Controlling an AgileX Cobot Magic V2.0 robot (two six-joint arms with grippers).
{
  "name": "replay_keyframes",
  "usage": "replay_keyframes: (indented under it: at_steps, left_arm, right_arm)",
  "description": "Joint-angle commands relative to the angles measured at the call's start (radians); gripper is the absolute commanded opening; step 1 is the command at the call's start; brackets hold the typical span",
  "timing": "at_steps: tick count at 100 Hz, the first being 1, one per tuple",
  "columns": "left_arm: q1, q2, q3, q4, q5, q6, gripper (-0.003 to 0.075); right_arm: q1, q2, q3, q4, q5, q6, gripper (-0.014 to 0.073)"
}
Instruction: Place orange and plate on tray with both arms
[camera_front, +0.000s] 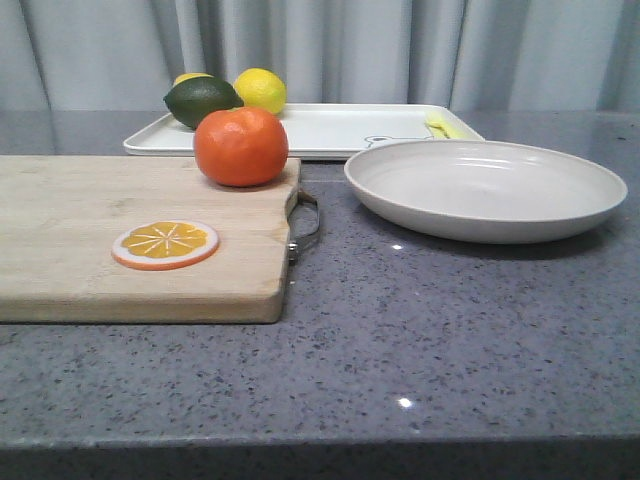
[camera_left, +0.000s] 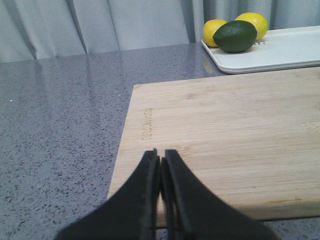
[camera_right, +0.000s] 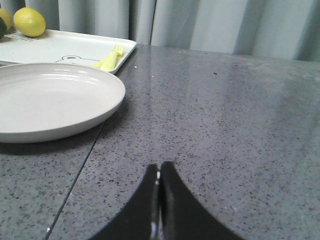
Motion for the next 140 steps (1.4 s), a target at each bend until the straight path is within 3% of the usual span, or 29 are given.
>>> replay_keyframes:
  at_steps: [1,23,35,49,55,65,80,100,117,140]
  left_arm:
    - [0.003,-0.033,0.010,-0.006,-0.082,0.000,-0.0020]
    - [0.003,-0.033,0.010,-0.009,-0.097,0.000,-0.0020]
    - [0.003,-0.033,0.010,-0.013,-0.140,0.000,-0.0020]
    - [0.003,-0.033,0.008,-0.106,-0.147,0.000,-0.0020]
    - [0.003,-0.033,-0.002,-0.148,-0.147,0.000,-0.0020]
    - [0.003,-0.033,-0.031,-0.191,-0.151,0.000,-0.0020]
    - [0.003,-0.024,-0.130,-0.219,-0.115,0.000,-0.0020]
    - [0.003,0.111,-0.371,-0.230,0.204,0.002,-0.0020]
    - [0.003,0.295,-0.569,-0.230,0.383,0.037,-0.0020]
    - [0.003,0.542,-0.808,-0.290,0.606,0.112,-0.0020]
  right_arm:
    - [-0.006,-0.009,-0.023,-0.014,-0.084,-0.006,-0.0102]
    - [-0.006,-0.009,-0.023,-0.014,-0.087,-0.006,-0.0102]
    - [-0.006,-0.009,-0.024,-0.013,-0.174,-0.006,-0.0102]
    - [-0.005,-0.009,-0.031,0.029,-0.293,0.018,-0.0102]
    - [-0.005,-0.009,-0.058,0.060,-0.281,0.022,-0.0102]
    - [-0.005,-0.008,-0.138,0.078,-0.156,0.022,-0.0102]
    - [-0.005,0.016,-0.305,0.075,0.162,0.021,-0.0102]
    - [-0.005,0.152,-0.499,0.068,0.430,0.021,-0.0102]
    - [-0.005,0.309,-0.655,0.068,0.611,-0.003,-0.0102]
    - [-0.005,0.501,-0.808,0.068,0.713,-0.040,-0.0102]
